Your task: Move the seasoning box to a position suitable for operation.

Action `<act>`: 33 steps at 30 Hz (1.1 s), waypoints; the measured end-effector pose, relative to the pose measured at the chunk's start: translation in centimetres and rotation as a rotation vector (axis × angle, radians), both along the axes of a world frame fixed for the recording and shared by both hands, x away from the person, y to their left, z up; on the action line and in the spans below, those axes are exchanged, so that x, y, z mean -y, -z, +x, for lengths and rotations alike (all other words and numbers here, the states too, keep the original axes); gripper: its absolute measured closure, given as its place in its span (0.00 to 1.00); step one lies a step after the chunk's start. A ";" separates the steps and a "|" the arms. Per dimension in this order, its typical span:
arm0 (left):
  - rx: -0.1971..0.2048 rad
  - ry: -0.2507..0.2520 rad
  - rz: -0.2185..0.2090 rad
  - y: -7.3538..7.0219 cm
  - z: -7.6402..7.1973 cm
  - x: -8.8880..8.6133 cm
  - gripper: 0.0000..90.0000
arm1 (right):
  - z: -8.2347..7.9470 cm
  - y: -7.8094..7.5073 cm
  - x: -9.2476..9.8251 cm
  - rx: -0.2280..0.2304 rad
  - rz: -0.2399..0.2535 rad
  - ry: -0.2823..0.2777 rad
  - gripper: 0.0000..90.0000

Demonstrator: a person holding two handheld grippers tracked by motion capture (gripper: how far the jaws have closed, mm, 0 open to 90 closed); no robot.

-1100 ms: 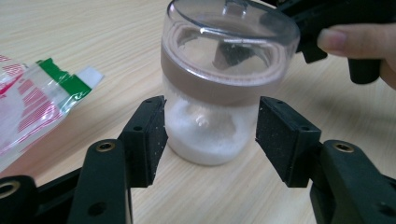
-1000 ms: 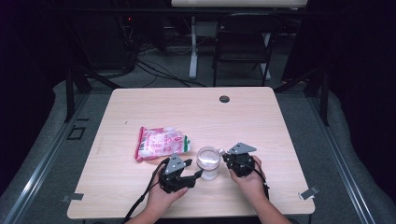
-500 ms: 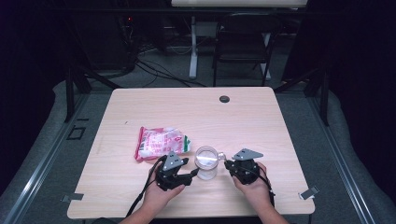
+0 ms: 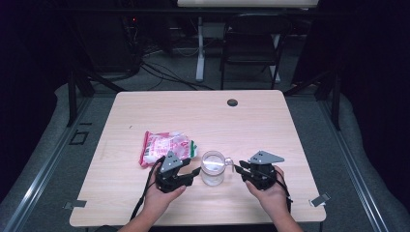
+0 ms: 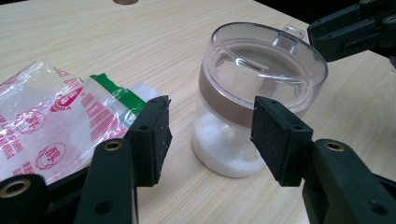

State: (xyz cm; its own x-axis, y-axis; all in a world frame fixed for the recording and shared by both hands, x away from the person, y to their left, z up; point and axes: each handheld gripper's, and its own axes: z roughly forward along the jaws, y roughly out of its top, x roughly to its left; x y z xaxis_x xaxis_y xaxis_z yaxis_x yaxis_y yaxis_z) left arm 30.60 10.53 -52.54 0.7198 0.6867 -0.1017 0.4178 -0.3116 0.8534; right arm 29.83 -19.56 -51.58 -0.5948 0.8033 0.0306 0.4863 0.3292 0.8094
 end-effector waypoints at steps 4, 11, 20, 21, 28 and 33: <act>0.000 -0.010 0.004 -0.3 0.3 -0.3 0.51 | 0.3 -0.1 0.6 0.005 -0.002 0.000 0.72; -0.059 -0.004 -0.036 -0.7 0.9 -0.8 0.60 | 0.8 0.0 0.7 -0.052 0.025 -0.044 0.71; -0.049 -0.021 -0.020 -2.6 1.8 -0.8 0.70 | 0.8 -2.1 -0.5 0.001 -0.002 -0.148 0.65; -0.042 -0.023 -0.018 -2.9 1.8 -0.7 0.70 | 0.8 -2.1 -0.5 0.001 -0.002 -0.148 0.65; -0.035 -0.047 -0.010 -4.8 2.8 -0.1 0.67 | 1.4 -4.2 -1.0 0.067 -0.001 -0.144 0.72; -0.023 -0.055 -0.012 -5.2 3.9 0.3 0.67 | 2.2 -4.5 -1.1 0.012 0.079 -0.090 0.75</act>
